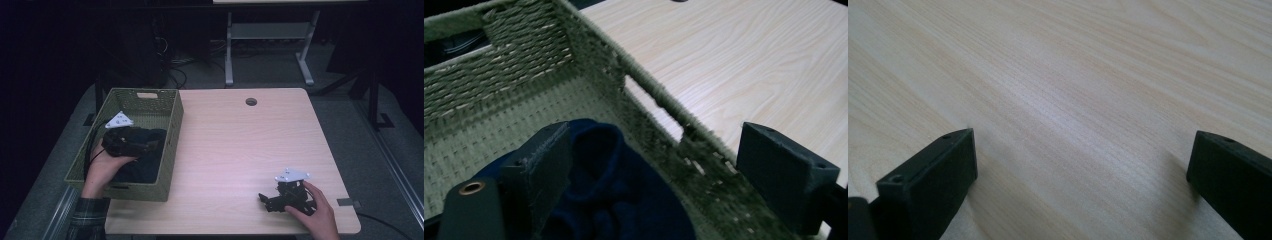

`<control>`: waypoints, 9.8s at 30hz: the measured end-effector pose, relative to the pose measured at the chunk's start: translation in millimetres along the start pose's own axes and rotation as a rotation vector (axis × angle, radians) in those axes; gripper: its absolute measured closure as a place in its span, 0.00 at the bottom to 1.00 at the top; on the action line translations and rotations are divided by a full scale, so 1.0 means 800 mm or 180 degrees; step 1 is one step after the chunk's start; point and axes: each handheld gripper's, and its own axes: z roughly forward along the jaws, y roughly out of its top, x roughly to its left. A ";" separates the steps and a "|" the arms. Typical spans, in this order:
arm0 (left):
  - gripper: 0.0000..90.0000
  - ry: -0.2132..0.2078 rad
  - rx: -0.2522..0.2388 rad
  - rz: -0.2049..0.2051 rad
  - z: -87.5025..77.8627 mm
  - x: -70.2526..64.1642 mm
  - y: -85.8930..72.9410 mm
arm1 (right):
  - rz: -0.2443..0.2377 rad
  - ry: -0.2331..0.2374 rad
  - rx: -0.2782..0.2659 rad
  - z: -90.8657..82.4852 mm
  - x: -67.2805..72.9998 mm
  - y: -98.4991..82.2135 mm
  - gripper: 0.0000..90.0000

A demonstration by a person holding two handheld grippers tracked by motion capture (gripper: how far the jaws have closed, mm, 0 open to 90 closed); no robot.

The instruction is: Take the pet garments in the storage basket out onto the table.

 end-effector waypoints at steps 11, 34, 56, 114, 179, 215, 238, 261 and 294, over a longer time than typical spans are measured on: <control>0.15 0.0164 0.0175 -0.0019 0.010 0.021 -0.018 | 0.0001 0.0002 0.0000 0.000 0.000 0.000 0.00; 0.16 0.0148 0.0547 -0.0054 0.040 0.041 -0.047 | 0.0000 0.0002 0.0000 0.000 0.000 0.000 0.00; 0.16 0.0179 0.1439 0.0017 0.079 0.034 -0.060 | 0.0000 0.0000 -0.0002 0.000 0.000 0.000 0.00; 0.79 0.0031 -0.0250 -0.0716 -0.013 0.063 -0.030 | -0.0019 -0.0004 -0.0005 0.000 -0.001 0.000 0.00; 0.79 -0.0944 -0.1056 0.0125 -0.002 -0.082 0.118 | -0.0007 0.0028 0.0001 0.001 0.000 0.001 0.00; 0.79 -0.1217 -0.0296 0.0444 0.164 -0.181 0.133 | -0.0015 0.0028 -0.0005 0.001 -0.001 0.001 0.00; 0.73 -0.1273 0.0314 0.0443 0.292 -0.226 0.100 | -0.0023 0.0025 -0.0003 0.001 -0.001 0.001 0.00; 0.15 -0.1116 0.0195 0.0613 0.238 -0.230 0.092 | -0.0004 0.0031 0.0000 0.000 0.000 0.000 0.00; 0.15 -0.0798 0.0151 0.0411 0.158 -0.209 -0.011 | -0.0009 0.0026 0.0003 0.000 0.000 0.000 0.00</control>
